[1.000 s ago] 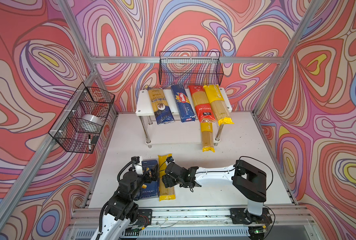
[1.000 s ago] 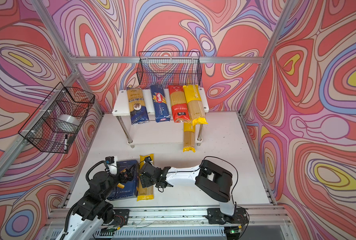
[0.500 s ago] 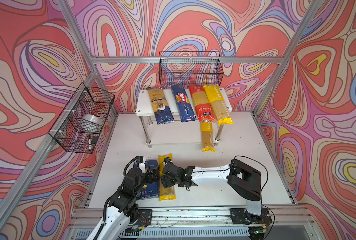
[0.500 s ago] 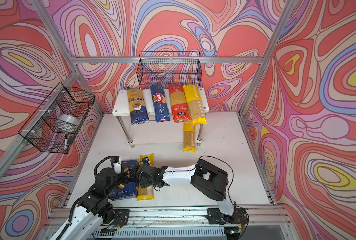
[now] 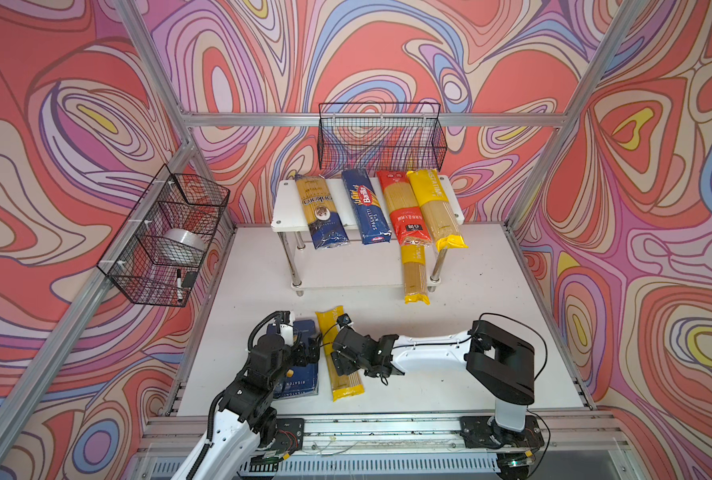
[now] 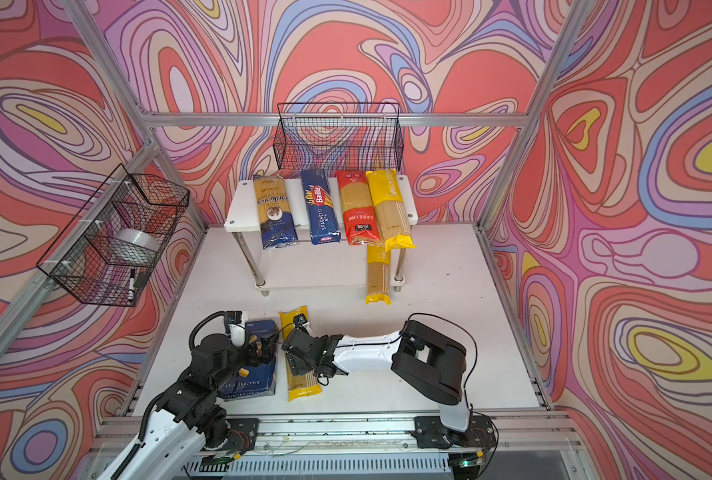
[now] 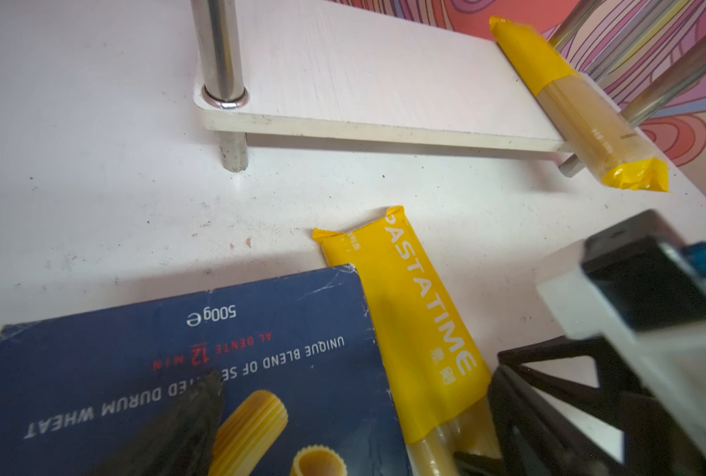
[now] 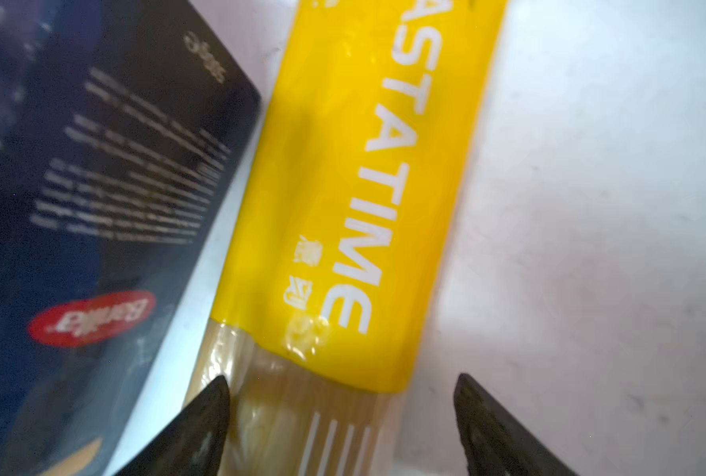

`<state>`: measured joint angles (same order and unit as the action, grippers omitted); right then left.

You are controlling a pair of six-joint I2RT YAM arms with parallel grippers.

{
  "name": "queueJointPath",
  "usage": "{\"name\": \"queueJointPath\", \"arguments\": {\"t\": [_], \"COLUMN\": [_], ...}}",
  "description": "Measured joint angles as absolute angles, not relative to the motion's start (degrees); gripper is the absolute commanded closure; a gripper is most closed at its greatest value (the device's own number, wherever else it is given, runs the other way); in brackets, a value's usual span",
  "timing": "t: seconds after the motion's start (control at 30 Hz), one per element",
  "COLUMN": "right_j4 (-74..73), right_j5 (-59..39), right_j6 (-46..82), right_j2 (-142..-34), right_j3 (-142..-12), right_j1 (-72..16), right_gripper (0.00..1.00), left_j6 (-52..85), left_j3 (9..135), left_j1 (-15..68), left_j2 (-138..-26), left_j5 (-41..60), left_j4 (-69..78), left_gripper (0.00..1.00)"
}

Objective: Place and organize the pasta boxes and bags onto the shelf
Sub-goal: 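Lower the right gripper around the PASTATIME bag beside the Barilla box, then close the right gripper on the PASTATIME bag's lower end and lift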

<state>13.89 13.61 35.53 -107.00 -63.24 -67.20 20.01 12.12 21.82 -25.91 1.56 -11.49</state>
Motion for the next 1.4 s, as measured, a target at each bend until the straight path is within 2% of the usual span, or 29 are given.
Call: {"name": "queueJointPath", "arguments": {"t": [0.17, 0.27, 0.47, 0.67, 1.07, 1.4], "right_j4": [17.4, 17.4, 19.0, 21.1, 19.4, 16.8], "right_j5": [15.8, 15.0, 15.7, 17.1, 17.6, 16.7], "right_j6": [35.7, 33.8, 30.4, 29.4, 31.2, 32.2], "right_j2": [-102.2, -98.2, -93.3, -93.8, -99.6, -104.4], "right_j3": [-59.7, -56.4, -55.7, -57.5, -58.3, -60.5], "right_j1": [-67.2, -67.2, -68.5, -71.8, -72.9, -72.9], "right_gripper": [0.09, 0.01, 0.02, 0.02, 0.02, 0.02], "left_j6": [19.7, 19.7, 19.7, 19.9, 19.6, 19.6], "left_j3": [13.0, 13.0, 13.0, 13.0, 13.0, 13.0], "left_j1": [21.8, 21.8, 21.8, 21.8, 21.8, 21.8], "left_j2": [-29.0, -29.0, -23.9, -19.0, -25.2, -22.3], "left_j5": [2.3, 2.6, 2.2, 0.8, 3.2, 3.7], "left_j4": [-10.4, -10.2, -10.6, -11.0, -10.9, -10.9], "left_gripper": [0.0, 0.0, 0.0, 0.0, 0.0, 0.0]}}
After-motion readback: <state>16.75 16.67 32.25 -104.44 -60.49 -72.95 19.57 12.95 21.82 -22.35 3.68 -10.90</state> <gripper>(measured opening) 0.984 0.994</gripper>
